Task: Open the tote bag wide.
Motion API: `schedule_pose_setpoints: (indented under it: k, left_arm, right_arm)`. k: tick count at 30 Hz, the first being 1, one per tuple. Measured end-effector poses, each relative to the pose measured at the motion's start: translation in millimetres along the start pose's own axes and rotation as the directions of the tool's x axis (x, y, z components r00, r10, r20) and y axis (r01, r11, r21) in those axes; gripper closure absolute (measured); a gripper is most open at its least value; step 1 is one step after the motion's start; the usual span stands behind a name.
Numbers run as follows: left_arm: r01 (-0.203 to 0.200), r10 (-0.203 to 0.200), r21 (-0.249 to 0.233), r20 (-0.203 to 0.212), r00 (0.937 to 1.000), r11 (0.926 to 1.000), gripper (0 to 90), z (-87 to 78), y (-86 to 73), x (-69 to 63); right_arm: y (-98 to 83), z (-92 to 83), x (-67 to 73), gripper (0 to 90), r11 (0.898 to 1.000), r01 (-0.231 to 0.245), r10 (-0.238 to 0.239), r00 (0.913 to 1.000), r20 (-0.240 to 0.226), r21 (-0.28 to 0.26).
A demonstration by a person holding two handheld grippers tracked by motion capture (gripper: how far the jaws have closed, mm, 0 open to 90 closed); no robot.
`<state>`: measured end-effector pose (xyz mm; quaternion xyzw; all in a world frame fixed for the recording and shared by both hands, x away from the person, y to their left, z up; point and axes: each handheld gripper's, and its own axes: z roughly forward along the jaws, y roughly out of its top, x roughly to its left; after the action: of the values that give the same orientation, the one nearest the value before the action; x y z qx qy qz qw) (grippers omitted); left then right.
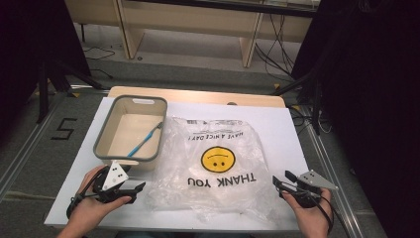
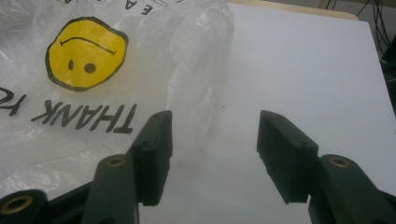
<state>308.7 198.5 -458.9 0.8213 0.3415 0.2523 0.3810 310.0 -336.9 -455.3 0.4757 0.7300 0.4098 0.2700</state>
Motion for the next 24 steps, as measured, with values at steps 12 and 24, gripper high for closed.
schedule_pose_setpoints:
  k: [12, 24]
  left_arm:
    - [0.003, -0.002, -0.029, 0.032, 0.9995, 0.9996, 28.2, -4.6, 7.9, -7.0]
    - [0.003, 0.000, -0.057, 0.059, 0.9983, 0.9984, 30.7, -9.6, 18.0, -15.3]
  right_arm:
    - [13.1, -3.9, 10.6, 47.0, 0.999, 0.035, -0.036, 0.9990, -0.025, -0.041]
    - [36.2, 9.6, 56.1, 53.1, 0.986, 0.161, -0.168, 0.9673, -0.190, -0.051]
